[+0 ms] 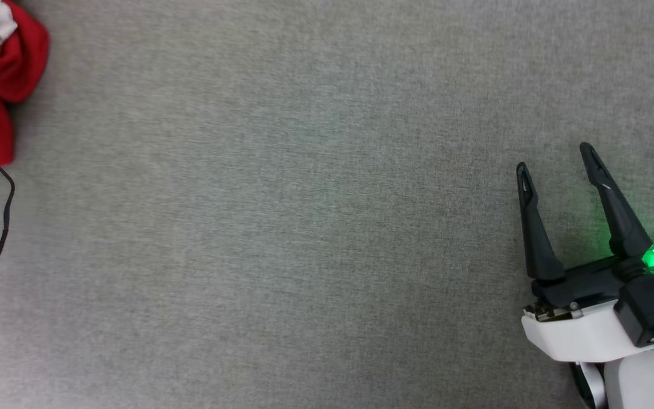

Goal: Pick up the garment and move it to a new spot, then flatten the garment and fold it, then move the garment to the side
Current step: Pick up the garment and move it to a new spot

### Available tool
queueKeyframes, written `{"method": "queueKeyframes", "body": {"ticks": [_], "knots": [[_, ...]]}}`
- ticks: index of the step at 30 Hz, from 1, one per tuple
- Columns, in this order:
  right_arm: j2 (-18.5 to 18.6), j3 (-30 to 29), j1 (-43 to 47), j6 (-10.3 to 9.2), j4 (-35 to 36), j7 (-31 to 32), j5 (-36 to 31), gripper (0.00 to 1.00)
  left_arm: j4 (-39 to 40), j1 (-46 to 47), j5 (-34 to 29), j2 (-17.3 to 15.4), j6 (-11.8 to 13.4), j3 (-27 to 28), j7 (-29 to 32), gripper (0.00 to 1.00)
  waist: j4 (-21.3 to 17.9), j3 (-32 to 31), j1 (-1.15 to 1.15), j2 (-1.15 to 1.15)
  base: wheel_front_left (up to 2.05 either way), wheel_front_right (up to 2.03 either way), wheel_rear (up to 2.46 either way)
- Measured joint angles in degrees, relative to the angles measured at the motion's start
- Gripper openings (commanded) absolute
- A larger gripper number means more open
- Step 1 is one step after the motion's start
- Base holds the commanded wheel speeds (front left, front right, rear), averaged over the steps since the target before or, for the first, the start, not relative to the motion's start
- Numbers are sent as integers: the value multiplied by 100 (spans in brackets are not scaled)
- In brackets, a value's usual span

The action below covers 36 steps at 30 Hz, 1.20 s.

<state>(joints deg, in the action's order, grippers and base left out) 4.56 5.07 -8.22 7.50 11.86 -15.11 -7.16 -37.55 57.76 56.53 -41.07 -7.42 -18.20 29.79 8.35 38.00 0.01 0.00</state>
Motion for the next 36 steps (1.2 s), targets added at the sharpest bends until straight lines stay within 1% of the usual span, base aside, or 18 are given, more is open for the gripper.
{"method": "queueKeyframes", "body": {"ticks": [5, 12, 14, 17, 21, 25, 28, 30, 32, 36], "knots": [[9, -9, 26, 0, -178, 2, 22, 100, 163, 2, -149, -102, 1, -339, -822, 0, 121, -348, 0, 0, 0, 0, 0], [-2, -143, 234, 0, -402, 2, 147, 100, 679, -5, -269, 132, -7, -1005, -1652, 0, 389, -1024, -1, 0, 0, 0, 0], [-7, -163, 283, 0, -477, 2, 168, 100, 806, -10, -325, 283, -7, -1148, -1841, 0, 482, -1230, 0, 0, 0, 0, 0], [-19, -163, 350, 0, -567, 2, 215, 100, 1047, -76, -470, 615, 11, -1360, -2045, 0, 611, -1540, -1, 0, 0, 0, 0], [-59, -166, 419, 0, -672, 2, 320, 100, 1470, -351, -653, 1010, 158, -1630, -2272, 0, 732, -1957, -1, 0, 0, 0, 0], [-103, -136, 487, 0, -734, 2, 377, 100, 1896, -732, -740, 1383, 311, -1897, -2419, 0, 750, -2317, -2, 0, 0, 0, 0], [-129, -136, 494, 0, -732, 2, 421, 100, 2111, -985, -916, 1646, 445, -2164, -2550, 0, 655, -2490, -2, 0, 0, 0, 0], [-140, -143, 499, 0, -734, 2, 430, 100, 2141, -1143, -1004, 1882, 530, -2353, -2609, 0, 532, -2547, -2, 0, 0, 0, 0], [-145, -185, 500, 0, -727, 2, 455, 100, 2129, -1273, -1044, 2180, 558, -2544, -2651, 0, 391, -2592, -2, 0, 0, 0, 0], [-155, -283, 499, 0, -677, 2, 466, 100, 1927, -1517, -1137, 2655, 570, -2960, -2700, 0, 78, -2644, -2, 0, 0, 0, 0]]}}
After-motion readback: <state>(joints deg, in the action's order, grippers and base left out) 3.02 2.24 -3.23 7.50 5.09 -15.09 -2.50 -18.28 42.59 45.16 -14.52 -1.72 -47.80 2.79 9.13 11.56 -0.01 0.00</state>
